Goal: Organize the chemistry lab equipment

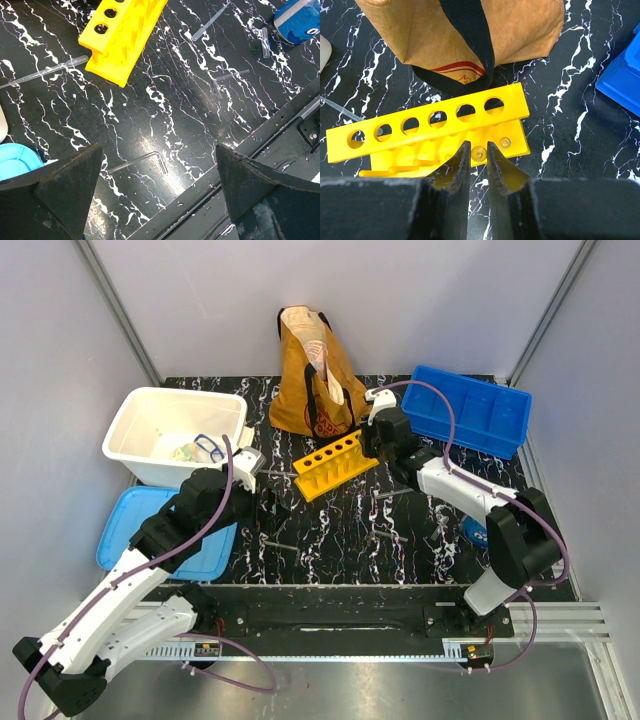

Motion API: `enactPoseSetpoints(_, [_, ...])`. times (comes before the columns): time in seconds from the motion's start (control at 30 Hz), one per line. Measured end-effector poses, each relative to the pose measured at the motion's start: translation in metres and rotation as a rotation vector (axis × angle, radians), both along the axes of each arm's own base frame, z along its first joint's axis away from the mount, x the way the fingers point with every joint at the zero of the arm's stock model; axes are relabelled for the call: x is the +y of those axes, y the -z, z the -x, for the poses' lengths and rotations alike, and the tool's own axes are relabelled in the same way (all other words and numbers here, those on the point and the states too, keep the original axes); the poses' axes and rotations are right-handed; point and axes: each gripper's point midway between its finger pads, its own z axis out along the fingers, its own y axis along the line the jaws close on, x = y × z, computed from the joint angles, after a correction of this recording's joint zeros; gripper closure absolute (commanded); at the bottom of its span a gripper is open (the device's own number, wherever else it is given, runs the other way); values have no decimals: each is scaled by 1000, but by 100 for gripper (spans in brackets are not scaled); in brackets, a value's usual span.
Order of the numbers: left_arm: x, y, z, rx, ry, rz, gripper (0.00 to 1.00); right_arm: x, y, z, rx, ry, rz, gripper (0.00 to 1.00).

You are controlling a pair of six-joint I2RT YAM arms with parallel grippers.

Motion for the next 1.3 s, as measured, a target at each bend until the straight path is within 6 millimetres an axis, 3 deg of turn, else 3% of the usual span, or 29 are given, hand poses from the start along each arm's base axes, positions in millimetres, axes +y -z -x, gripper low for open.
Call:
enactPoseSetpoints(0.2, [0, 1, 0, 2, 0, -1, 1, 0, 6, -1, 9, -5, 16, 76])
enactPoseSetpoints(0.47, [0, 1, 0, 2, -1, -2, 1, 4, 31, -3, 54, -21, 39, 72])
enactPoseSetpoints(0.77, [3, 1, -3, -4, -22, -12, 1, 3, 56, -1, 110, -18, 69, 45])
enactPoseSetpoints(0.9, [6, 1, -6, -11, -42, -20, 1, 1, 46, -1, 140, 10, 73, 39])
enactPoseSetpoints(1.03, [10, 2, -10, -20, -71, -33, 1, -8, 19, 7, 157, 60, 52, 37])
enactPoseSetpoints(1.3, [17, 0, -14, -35, -113, -43, 1, -36, -15, 44, 202, 134, 40, 36])
